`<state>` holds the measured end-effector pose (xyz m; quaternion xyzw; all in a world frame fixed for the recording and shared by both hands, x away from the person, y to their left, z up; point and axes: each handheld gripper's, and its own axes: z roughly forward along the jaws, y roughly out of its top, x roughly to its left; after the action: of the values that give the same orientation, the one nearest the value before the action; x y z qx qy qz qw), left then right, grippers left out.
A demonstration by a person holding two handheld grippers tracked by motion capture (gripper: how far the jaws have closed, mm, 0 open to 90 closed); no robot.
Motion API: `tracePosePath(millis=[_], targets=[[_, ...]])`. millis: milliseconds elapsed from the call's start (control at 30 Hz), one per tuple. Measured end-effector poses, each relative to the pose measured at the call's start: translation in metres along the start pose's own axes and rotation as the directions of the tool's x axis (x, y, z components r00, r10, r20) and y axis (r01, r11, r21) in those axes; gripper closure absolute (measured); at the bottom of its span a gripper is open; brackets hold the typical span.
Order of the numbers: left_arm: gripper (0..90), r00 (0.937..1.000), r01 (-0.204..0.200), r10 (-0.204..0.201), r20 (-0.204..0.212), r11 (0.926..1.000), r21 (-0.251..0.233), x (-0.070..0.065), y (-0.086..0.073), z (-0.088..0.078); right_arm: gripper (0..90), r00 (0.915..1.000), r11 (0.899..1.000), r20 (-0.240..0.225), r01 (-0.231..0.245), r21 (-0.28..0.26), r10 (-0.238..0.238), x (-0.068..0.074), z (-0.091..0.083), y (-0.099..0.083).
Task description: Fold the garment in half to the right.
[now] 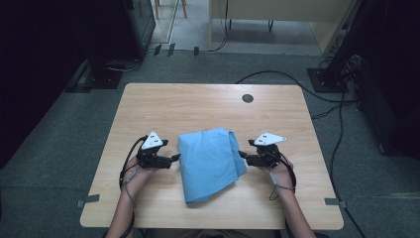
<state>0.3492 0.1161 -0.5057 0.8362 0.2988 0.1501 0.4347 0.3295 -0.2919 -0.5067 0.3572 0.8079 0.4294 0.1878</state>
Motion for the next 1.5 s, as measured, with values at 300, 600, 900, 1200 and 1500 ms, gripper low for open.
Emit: tracePosePath(millis=[300,600,900,1200,1500], targets=[[21.4,1.0,0.01,-0.01,-0.002,0.9997,0.02,0.005,-0.005,-0.002,36.3,0.9999,1.0,0.006,-0.016,0.014,0.016,-0.007,-0.001,-0.006],[21.4,0.9995,0.026,-0.025,-0.018,0.9986,0.045,0.012,-0.013,-0.003,35.5,0.9996,0.999,0.011,-0.027,0.017,0.027,-0.013,-0.004,-0.01],[21.4,0.9989,0.036,-0.034,-0.031,0.9975,0.061,0.016,-0.017,-0.003,33.3,0.9983,0.998,0.015,-0.056,0.027,0.056,-0.02,-0.007,-0.014],[21.4,0.9984,0.043,-0.04,-0.04,0.9963,0.074,0.018,-0.019,-0.003,27.6,0.997,0.997,0.016,-0.077,0.031,0.076,-0.025,-0.008,-0.017],[21.4,0.997,0.062,-0.058,-0.052,0.9951,0.078,0.023,-0.023,-0.006,23.3,0.9972,0.996,0.023,-0.072,0.045,0.071,-0.031,-0.01,-0.022]])
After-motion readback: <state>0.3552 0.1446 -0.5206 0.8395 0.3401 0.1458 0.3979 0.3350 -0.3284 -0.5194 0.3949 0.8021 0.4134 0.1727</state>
